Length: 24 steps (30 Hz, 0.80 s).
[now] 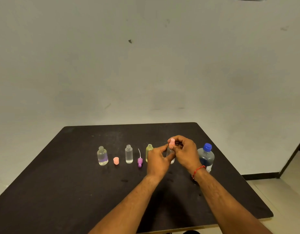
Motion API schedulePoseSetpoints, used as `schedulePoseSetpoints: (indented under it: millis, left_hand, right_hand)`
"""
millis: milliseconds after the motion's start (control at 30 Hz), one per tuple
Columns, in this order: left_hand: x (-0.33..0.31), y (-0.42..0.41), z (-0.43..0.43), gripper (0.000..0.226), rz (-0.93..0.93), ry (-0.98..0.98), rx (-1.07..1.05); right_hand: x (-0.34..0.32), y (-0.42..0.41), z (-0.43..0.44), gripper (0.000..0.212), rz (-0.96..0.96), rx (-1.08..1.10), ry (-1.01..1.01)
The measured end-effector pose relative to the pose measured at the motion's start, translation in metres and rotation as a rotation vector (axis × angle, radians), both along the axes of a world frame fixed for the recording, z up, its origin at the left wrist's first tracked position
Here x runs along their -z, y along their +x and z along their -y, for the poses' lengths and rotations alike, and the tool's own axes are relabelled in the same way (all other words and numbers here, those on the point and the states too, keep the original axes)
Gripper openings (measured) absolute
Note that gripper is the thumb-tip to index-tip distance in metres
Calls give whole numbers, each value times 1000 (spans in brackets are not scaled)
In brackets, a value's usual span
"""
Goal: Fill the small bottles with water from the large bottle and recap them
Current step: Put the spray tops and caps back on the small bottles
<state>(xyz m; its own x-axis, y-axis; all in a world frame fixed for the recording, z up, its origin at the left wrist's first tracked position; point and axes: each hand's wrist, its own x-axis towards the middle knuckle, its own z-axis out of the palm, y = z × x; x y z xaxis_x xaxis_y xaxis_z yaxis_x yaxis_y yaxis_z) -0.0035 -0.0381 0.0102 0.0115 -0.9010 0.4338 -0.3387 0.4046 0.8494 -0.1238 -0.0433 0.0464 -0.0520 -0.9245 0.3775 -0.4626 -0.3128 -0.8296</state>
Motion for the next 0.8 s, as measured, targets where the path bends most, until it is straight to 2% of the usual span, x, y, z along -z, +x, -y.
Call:
schedulePoseSetpoints:
  millis: [100, 267, 367, 533, 800]
  left_hand:
    - [1, -5, 0, 8, 1, -11, -1]
    - [4, -11, 8, 9, 2, 20, -20]
    - [6, -13, 17, 2, -11, 85, -22]
    - [11, -14, 35, 8, -23, 195, 8]
    - [27, -14, 57, 11, -52, 307, -5]
  right_hand:
    - [5, 1, 2, 10, -17, 58, -51]
    - [12, 2, 12, 6, -4, 136, -73]
    - [15, 4, 19, 10, 10, 187, -28]
    - [20, 2, 34, 20, 42, 204, 54]
    - [31, 3, 50, 16, -53, 221, 82]
